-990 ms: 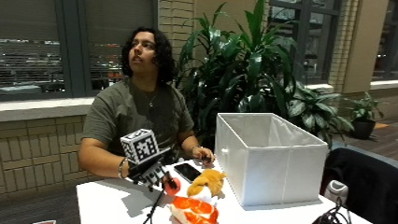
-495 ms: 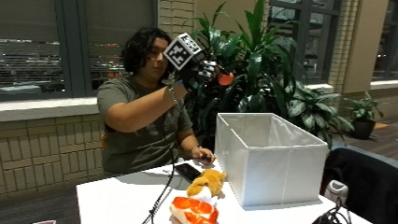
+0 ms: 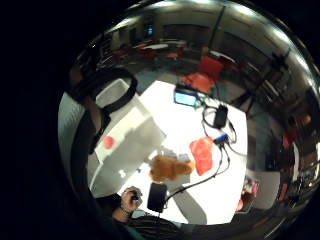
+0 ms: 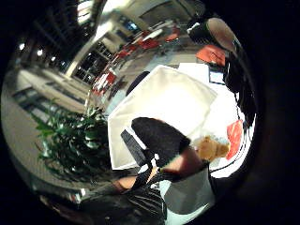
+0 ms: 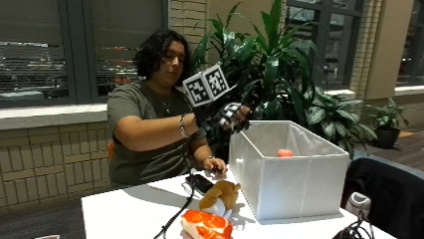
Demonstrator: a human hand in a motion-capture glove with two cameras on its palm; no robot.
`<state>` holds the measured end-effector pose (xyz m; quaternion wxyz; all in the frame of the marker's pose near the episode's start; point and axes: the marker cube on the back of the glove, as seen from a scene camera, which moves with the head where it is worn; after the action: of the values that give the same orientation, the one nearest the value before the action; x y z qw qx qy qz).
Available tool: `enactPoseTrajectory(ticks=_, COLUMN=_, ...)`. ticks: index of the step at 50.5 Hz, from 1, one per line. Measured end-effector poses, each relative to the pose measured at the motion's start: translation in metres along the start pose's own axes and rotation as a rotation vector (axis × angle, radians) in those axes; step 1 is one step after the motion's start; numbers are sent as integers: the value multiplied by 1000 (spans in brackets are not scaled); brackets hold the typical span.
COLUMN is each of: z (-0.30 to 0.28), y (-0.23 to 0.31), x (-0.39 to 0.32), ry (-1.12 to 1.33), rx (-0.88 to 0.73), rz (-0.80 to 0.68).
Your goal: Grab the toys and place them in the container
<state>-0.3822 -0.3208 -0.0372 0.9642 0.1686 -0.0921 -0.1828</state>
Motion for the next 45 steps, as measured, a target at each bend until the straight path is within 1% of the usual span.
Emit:
enactPoseTrajectory(ticks=4, z=25, y=6, x=52, ry=76, rx=-56, rz=127)
enactPoseTrajectory(ticks=10, z=78, y=22, x=129, ry=234, rx=-185, rz=313)
enactPoseTrajectory(ticks=15, z=120, y=38, x=169, ry=236, rx=-282, rz=408)
enactPoseTrajectory(ticks=22, z=170, y=53, x=202, ry=236, rx=-309, rz=501)
enactPoseTrajectory(ticks=26, z=186, y=59, x=210, ry=223, rx=-269, rz=509)
enactPoseTrajectory(ticks=31, z=194, y=61, x=216, ry=186, rx=-214, rz=504)
enactPoseTrajectory(ticks=33, z=195, y=63, x=216, ry=199, rx=-196, rz=488)
enactPoseTrajectory(ticks=36, z=192, y=67, x=213, ry=263, rx=-123, rz=431)
enactPoseTrajectory(ticks=40, z=173, y=66, x=207, ry=364, rx=9, rz=333)
enactPoseTrajectory(ticks=45, z=119, y=56, x=192, ry=405, rx=176, rz=257)
